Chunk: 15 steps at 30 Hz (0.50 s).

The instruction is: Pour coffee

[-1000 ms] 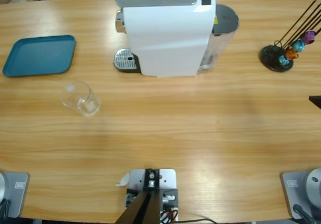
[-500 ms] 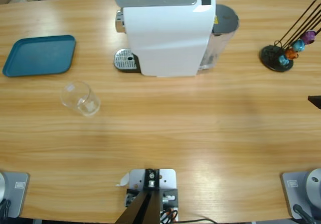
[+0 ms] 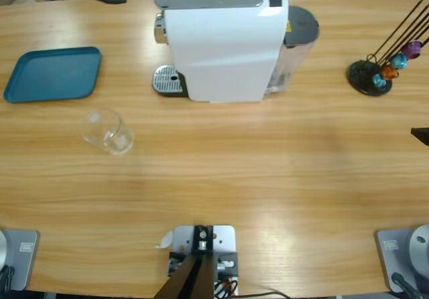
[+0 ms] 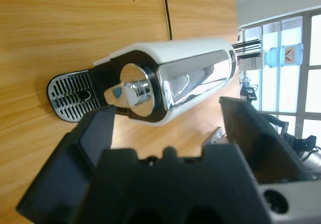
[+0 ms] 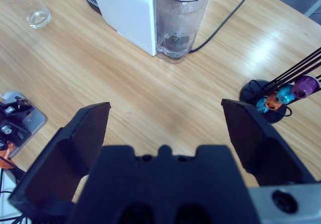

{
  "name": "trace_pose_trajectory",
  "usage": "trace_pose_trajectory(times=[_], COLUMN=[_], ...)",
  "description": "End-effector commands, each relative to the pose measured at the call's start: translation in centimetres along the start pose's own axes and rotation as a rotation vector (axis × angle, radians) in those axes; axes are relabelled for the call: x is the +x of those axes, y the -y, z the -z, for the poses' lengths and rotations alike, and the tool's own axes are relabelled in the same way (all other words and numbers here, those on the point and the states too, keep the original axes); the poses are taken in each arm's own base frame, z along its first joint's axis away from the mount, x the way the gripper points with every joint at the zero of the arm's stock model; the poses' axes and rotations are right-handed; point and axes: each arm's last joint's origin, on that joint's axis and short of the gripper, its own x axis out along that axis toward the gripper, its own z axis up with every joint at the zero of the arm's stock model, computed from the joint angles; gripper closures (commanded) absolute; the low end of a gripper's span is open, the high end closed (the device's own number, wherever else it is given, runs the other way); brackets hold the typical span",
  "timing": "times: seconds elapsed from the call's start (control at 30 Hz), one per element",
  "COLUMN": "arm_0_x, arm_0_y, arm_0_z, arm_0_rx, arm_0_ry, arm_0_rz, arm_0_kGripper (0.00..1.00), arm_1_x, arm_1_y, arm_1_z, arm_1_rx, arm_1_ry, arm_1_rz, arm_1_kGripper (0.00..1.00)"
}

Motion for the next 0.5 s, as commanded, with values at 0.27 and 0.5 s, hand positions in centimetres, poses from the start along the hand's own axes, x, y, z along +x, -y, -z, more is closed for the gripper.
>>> trace_pose_trajectory(times=[0.27, 0.5], arm_0_x=[5.0, 5.2], arm_0_y=[-1.1, -1.7], arm_0_z=[-1.0, -0.3], arm_0_rx=[-0.058, -0.069], arm_0_ry=[-0.085, -0.11], arm_0_rz=[-0.018, -0.035], arm_0_kGripper=[0.171, 0.488], arm_1_x=[1.3, 1.5], arm_1_y=[0.0, 0.0], arm_1_z=[0.1, 0.0], arm_1_rx=[0.013, 0.013], arm_1_ry=[-0.064, -0.071], arm_1_rz=[0.019, 0.019], arm_1_kGripper=[0.0, 0.0])
